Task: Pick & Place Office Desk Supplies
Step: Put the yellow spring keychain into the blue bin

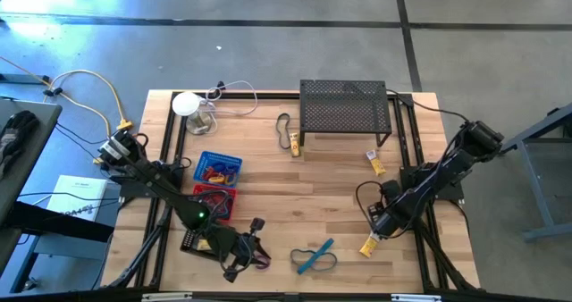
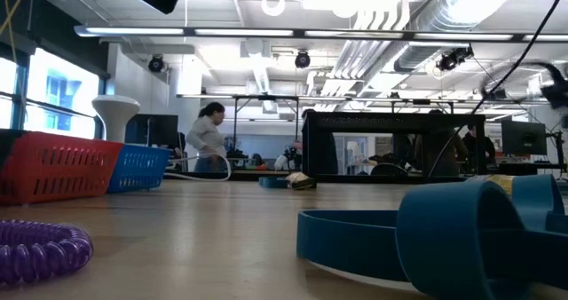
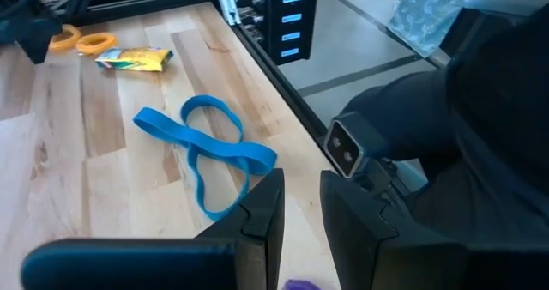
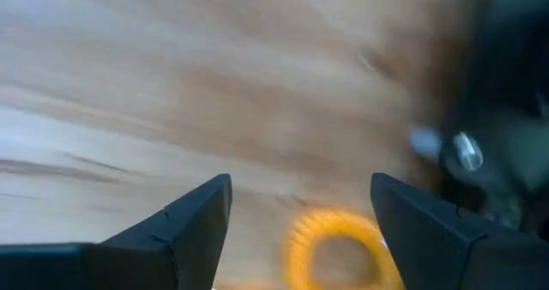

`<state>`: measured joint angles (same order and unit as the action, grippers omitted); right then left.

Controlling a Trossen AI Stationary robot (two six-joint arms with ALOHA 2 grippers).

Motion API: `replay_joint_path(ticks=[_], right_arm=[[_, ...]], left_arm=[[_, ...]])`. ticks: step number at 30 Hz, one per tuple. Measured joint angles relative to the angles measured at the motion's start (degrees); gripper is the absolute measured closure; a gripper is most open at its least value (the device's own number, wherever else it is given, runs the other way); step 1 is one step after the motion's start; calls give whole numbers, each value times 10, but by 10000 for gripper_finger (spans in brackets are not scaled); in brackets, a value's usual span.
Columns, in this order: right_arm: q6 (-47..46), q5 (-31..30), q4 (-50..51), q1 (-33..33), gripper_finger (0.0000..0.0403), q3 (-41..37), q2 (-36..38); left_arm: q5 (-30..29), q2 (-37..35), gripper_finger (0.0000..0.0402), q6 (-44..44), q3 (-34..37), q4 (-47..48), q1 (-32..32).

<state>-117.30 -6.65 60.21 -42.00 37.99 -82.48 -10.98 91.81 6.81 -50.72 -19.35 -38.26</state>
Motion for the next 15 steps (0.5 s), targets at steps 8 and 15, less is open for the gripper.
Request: replay_joint_path(ticks=[8, 15], right_arm=[[51, 13, 25, -2, 132, 40, 1], [22, 53, 15, -32, 132, 41, 2]], left_arm=[[0, 0, 327, 5, 0, 0, 19], [0, 0, 327, 5, 0, 7, 19]])
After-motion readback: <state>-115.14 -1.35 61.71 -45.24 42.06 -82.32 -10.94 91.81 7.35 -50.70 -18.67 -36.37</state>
